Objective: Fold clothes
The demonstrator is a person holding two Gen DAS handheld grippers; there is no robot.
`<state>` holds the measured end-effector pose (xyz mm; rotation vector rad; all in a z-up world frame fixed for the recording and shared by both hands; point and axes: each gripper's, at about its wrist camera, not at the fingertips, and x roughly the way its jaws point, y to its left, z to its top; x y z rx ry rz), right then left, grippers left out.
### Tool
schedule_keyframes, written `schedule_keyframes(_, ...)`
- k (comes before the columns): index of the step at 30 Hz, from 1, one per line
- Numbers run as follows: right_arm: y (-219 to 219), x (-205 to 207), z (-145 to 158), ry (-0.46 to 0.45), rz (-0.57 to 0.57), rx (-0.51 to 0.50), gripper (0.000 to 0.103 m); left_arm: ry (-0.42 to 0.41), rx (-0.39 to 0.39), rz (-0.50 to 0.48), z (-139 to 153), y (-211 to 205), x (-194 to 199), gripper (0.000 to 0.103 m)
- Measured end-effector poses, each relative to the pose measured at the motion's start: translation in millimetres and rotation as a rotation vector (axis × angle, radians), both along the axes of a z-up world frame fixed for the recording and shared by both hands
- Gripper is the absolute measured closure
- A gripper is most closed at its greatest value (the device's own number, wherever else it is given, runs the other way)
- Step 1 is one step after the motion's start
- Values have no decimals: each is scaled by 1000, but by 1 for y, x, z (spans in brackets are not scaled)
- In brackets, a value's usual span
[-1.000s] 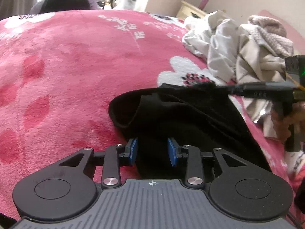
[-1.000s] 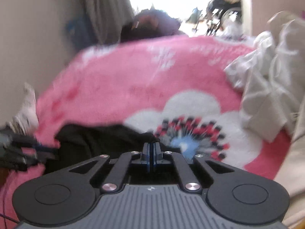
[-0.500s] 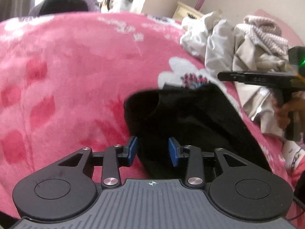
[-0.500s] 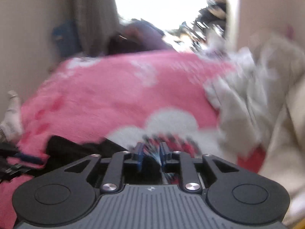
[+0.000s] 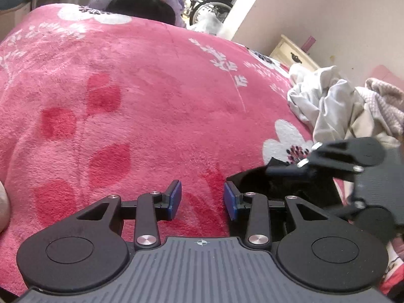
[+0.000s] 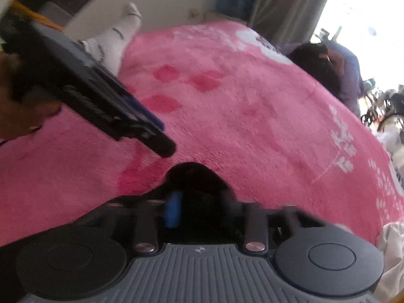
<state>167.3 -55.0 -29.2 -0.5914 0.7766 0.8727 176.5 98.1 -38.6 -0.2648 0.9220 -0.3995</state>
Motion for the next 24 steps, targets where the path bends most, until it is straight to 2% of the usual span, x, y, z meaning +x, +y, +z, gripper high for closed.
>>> schedule_keyframes(4,-29,24,13,54,-201,258,99,31,19,-74,-5,-13,-2,66)
schedule_keyframes(6,-44,39,10,105,-306,377,99,46,29,-111,-7,-19,-3,66)
schedule_keyframes(9,-56,55,-6,120,-433,415,98,62,46,-163,-10,-28,-5,64)
schedule_keyframes(11,-68,64,-15,124,-523,440,95,39,74,-177,-9,-33,-8,62)
schedule_keyframes(15,-112,81,-13,199,-639,591,90,23,91,-173,-7,-38,-6,62)
schedule_keyframes(18,-124,73,-6,192,-599,535,78,31,77,-140,-6,-39,0,62)
schedule_keyframes(19,-127,70,-3,188,-583,510,72,36,77,-129,-7,-40,2,62)
schedule_keyframes(22,-136,61,4,177,-535,433,68,34,81,-102,-9,-44,7,63)
schedule_keyframes(24,-141,55,8,169,-503,382,68,17,94,-102,-8,-47,7,74)
